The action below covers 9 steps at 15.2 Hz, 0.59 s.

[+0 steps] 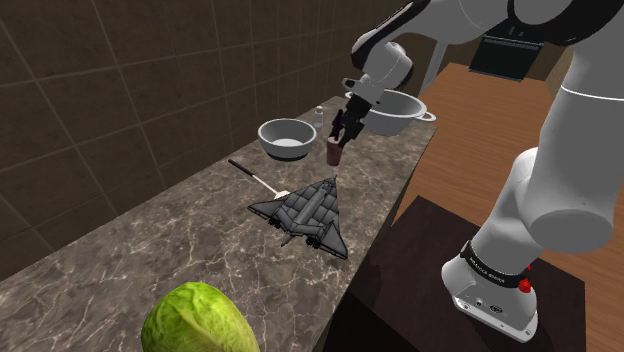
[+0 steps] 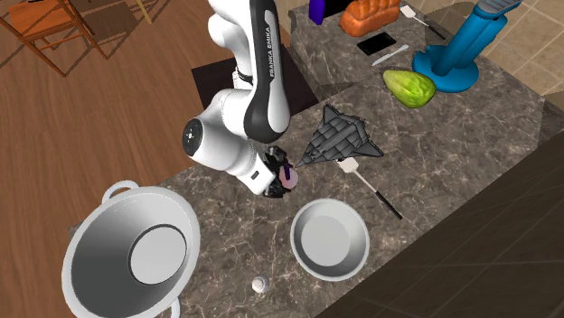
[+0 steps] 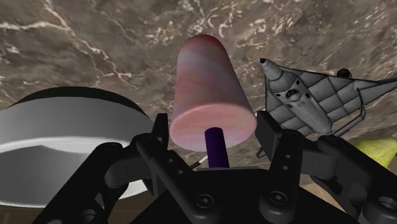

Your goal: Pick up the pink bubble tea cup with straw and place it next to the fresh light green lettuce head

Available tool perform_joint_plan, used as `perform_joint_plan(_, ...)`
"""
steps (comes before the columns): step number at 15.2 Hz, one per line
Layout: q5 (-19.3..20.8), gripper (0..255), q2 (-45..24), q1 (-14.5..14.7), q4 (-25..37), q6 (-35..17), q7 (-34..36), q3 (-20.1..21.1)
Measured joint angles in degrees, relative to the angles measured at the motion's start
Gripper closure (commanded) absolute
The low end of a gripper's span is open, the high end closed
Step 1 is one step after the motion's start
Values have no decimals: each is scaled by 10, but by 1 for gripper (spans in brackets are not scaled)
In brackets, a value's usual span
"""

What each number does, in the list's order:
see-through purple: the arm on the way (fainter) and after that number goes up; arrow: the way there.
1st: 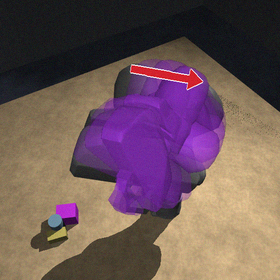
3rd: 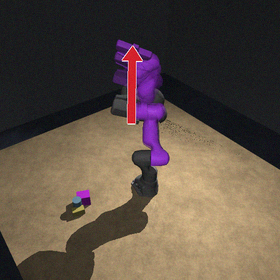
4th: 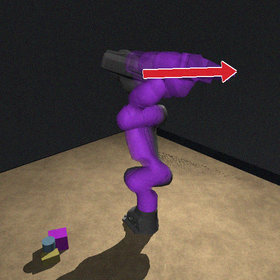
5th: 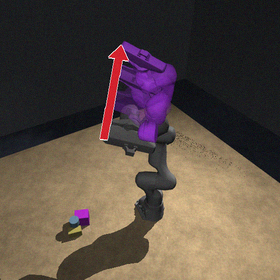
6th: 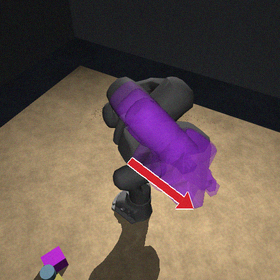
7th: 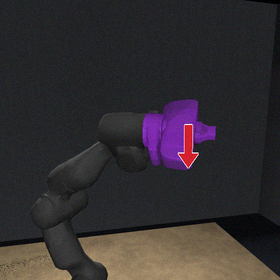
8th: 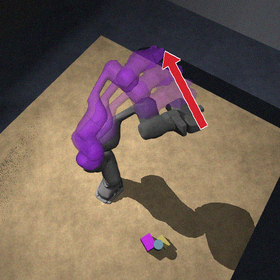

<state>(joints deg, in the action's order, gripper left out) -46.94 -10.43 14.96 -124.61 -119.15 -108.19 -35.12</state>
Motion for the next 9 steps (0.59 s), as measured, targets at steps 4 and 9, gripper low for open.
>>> perform_joint_plan(4,24,255,24,4,5,13,26,-5)
perform_joint_plan(9,50,255,49,6,16,31,55,-9)
